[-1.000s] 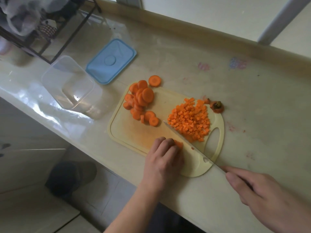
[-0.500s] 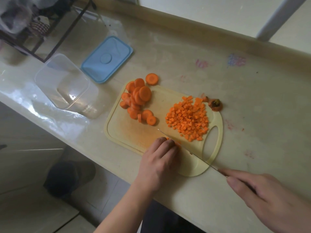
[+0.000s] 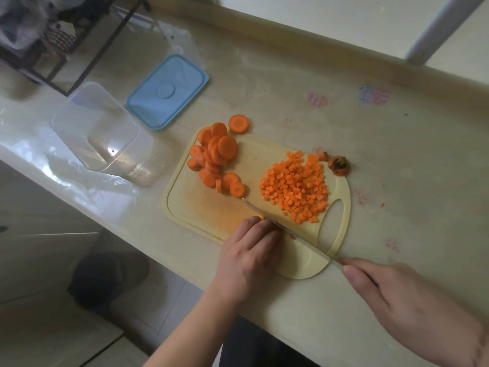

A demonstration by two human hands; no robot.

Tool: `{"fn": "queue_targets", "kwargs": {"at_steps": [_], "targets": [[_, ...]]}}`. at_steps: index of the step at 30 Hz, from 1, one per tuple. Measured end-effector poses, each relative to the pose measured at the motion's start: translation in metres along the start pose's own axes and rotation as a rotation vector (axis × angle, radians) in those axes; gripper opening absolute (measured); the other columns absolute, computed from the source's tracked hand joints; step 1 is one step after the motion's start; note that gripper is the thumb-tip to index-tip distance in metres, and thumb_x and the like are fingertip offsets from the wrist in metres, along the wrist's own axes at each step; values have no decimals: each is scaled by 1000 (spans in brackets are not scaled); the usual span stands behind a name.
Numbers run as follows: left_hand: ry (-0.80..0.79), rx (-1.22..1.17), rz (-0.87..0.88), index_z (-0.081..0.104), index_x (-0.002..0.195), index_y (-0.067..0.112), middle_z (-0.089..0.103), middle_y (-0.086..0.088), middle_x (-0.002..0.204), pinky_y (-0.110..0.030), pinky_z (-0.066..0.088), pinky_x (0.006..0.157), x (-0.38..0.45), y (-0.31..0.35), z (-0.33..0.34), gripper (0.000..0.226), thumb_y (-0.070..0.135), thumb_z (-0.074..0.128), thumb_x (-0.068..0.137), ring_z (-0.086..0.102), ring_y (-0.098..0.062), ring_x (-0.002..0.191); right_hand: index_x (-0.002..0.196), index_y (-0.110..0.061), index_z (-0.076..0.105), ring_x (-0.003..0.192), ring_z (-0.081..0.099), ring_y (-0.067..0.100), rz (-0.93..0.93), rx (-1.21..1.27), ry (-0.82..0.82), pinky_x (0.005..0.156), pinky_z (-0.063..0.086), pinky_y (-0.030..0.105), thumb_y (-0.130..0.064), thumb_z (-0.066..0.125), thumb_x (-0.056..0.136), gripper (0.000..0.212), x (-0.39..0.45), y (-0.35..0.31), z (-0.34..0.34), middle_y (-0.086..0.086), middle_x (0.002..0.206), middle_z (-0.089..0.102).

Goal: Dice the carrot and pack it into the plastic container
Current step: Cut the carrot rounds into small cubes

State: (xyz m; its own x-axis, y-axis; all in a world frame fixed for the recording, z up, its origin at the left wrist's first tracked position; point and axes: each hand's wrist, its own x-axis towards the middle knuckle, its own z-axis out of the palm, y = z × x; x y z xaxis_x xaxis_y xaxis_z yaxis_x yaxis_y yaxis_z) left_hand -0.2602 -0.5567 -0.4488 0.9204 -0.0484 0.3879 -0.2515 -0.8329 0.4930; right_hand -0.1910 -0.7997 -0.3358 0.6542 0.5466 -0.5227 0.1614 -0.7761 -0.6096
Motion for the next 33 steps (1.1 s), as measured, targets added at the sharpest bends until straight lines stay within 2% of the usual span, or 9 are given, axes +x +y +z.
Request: {"fn": "queue_targets", "kwargs": {"at_steps": [4, 8, 12, 14, 16, 20, 23, 29, 33], "targets": [[-11, 40, 17, 75, 104, -2, 69, -16, 106, -35, 51, 95, -3, 2, -4, 15, 8, 71, 95, 62, -32, 105, 80, -34, 54, 55, 54, 13, -6, 44, 57, 55, 43, 28, -77, 15, 84, 58, -2, -1, -7, -3, 60, 55], [-12, 30, 7, 76, 102, -2, 71, -14, 107, -37, 53, 92, -3, 3, -6, 13, 6, 71, 93, 64, -32, 106, 87, -33, 61, 58, 57, 10, -15, 55, 19, 57, 44, 22, -76, 17, 83, 61, -7, -10, -5, -4, 62, 59], [-34, 6, 4, 76, 102, -2, 72, -12, 111, -38, 53, 93, -3, 2, -6, 13, 3, 74, 91, 65, -31, 110, 95, -58, 59, 73, 63, -6, 18, 131, 39, 67, 46, 11, -84, 14, 75, 56, -13, -13, -3, -23, 73, 67], [-32, -3, 5, 76, 102, -1, 72, -11, 112, -38, 54, 93, -4, 0, -6, 13, 3, 75, 90, 65, -31, 111, 98, -64, 55, 81, 65, -3, 37, 125, 54, 73, 49, 17, -90, 9, 72, 59, -16, -9, -1, -19, 84, 70], [-27, -11, 7, 76, 102, -1, 72, -11, 113, -38, 54, 92, -4, -1, -5, 13, 3, 75, 90, 65, -31, 111, 99, -66, 53, 75, 64, -1, 36, 125, 51, 70, 49, 18, -90, 8, 71, 58, -17, -5, 1, -16, 80, 69], [-2, -26, 7, 76, 102, 0, 72, -11, 113, -36, 53, 95, -4, -1, -4, 11, 6, 72, 93, 66, -30, 111, 82, -36, 56, 62, 57, 10, -10, 43, 26, 59, 44, 23, -81, 9, 79, 65, -7, -2, 6, -6, 70, 62], [2, -22, 5, 77, 102, 0, 72, -11, 113, -35, 53, 97, -4, -1, -3, 11, 6, 71, 94, 65, -30, 111, 75, -38, 47, 59, 52, 14, -44, 15, 52, 56, 39, 25, -74, 13, 84, 50, 2, -5, 7, -3, 67, 56], [-1, 22, 25, 76, 101, -2, 70, -14, 105, -35, 52, 95, -8, -3, -3, 12, 8, 72, 94, 64, -32, 104, 74, -17, 53, 54, 51, 14, -10, 54, 95, 56, 41, 27, -78, 16, 83, 73, 0, 4, -2, 4, 61, 53], [16, 3, 31, 75, 100, -3, 69, -16, 104, -36, 52, 92, -10, -3, -2, 12, 5, 74, 91, 62, -33, 102, 80, -23, 58, 55, 54, 12, -10, 81, 56, 54, 42, 23, -77, 19, 82, 67, -6, -5, -2, 1, 61, 56]]}}
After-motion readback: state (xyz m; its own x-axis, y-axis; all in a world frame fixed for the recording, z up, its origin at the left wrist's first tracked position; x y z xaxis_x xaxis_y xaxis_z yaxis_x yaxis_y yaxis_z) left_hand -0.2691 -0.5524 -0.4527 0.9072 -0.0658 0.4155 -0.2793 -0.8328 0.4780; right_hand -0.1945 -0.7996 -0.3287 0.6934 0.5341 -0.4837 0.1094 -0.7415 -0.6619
